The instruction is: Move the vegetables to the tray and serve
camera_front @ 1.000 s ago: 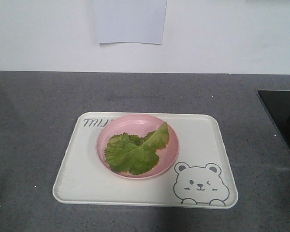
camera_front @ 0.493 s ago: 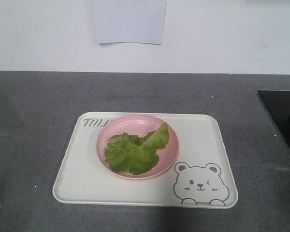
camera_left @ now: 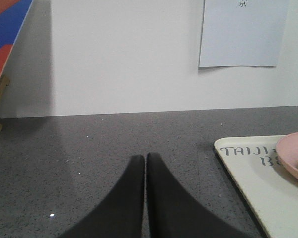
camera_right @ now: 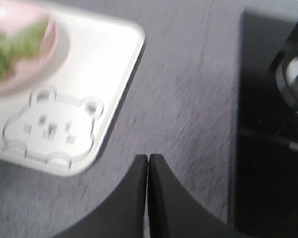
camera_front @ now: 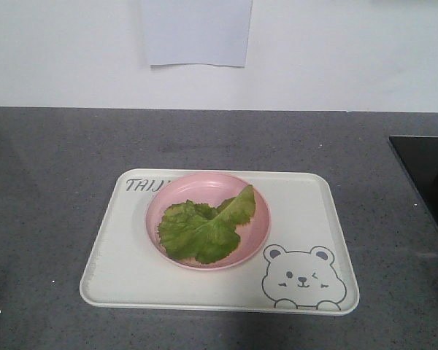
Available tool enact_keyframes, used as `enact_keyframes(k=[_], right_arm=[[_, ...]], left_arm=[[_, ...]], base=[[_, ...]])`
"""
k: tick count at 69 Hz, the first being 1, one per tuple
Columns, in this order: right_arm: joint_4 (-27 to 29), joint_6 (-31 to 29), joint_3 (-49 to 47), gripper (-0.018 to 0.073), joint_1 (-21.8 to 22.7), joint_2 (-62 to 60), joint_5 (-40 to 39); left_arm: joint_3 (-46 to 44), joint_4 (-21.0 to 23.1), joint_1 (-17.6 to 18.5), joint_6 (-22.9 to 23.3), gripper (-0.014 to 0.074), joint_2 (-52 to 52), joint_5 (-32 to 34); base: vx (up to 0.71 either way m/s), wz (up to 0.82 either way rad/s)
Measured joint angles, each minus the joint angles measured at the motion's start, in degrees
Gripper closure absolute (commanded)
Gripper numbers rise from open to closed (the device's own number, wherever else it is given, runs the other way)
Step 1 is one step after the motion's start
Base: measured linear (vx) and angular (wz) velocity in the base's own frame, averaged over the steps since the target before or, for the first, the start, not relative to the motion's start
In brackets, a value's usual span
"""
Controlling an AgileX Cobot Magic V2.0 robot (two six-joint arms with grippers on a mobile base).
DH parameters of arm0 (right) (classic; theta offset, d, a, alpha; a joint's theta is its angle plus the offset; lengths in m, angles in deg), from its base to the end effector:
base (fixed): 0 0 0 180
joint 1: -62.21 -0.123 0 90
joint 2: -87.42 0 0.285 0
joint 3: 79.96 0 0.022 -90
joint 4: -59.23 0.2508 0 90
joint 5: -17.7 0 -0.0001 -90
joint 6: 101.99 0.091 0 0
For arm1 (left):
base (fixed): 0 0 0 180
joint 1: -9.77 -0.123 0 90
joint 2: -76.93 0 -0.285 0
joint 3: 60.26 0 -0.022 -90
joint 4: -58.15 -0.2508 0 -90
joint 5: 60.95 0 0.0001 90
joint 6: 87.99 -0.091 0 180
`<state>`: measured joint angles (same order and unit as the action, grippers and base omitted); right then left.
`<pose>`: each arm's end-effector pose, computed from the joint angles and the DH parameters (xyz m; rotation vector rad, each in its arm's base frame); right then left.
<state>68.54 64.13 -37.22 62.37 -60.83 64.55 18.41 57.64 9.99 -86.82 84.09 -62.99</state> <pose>0.0709 0.0106 0.3147 -0.2050 2.0973 0.0450 0.0567 -0.0002 0.2020 -0.0061 1.5336 -0.0120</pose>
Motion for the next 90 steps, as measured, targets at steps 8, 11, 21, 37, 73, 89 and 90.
enact_keyframes(k=[8,11,21,37,73,89,90], right_arm=[[-5.36,9.57,0.00,0.0569,0.00,-4.23,-3.16],[-7.56,13.87,0.00,0.0569,0.00,-5.51,-3.55],[-13.13,22.76,3.88,0.0569,0.00,-10.05,-8.52],[-14.11,24.06,20.50,0.0569,0.00,-18.86,-24.79],[-13.61,22.43,36.09,0.0569,0.00,-24.66,-38.19],[-9.61,16.91,36.09,0.0569,0.00,-24.66,-38.40],[-9.31,16.79,36.09,0.0569,0.00,-24.66,-38.45]], left_arm=[[0.00,0.00,0.00,0.00,0.0603,0.00,0.00],[0.00,0.00,0.00,0.00,0.0603,0.00,0.00],[0.00,0.00,0.00,0.00,0.0603,0.00,0.00],[0.00,0.00,0.00,0.00,0.0602,0.00,0.00],[0.00,0.05,0.00,0.00,0.0602,0.00,0.00],[0.00,0.05,0.00,0.00,0.0602,0.00,0.00],[0.00,0.05,0.00,0.00,0.0602,0.00,0.00]], base=[[0.00,0.00],[0.00,0.00],[0.00,0.00],[0.00,0.00],[0.00,0.00],[0.00,0.00],[0.00,0.00]])
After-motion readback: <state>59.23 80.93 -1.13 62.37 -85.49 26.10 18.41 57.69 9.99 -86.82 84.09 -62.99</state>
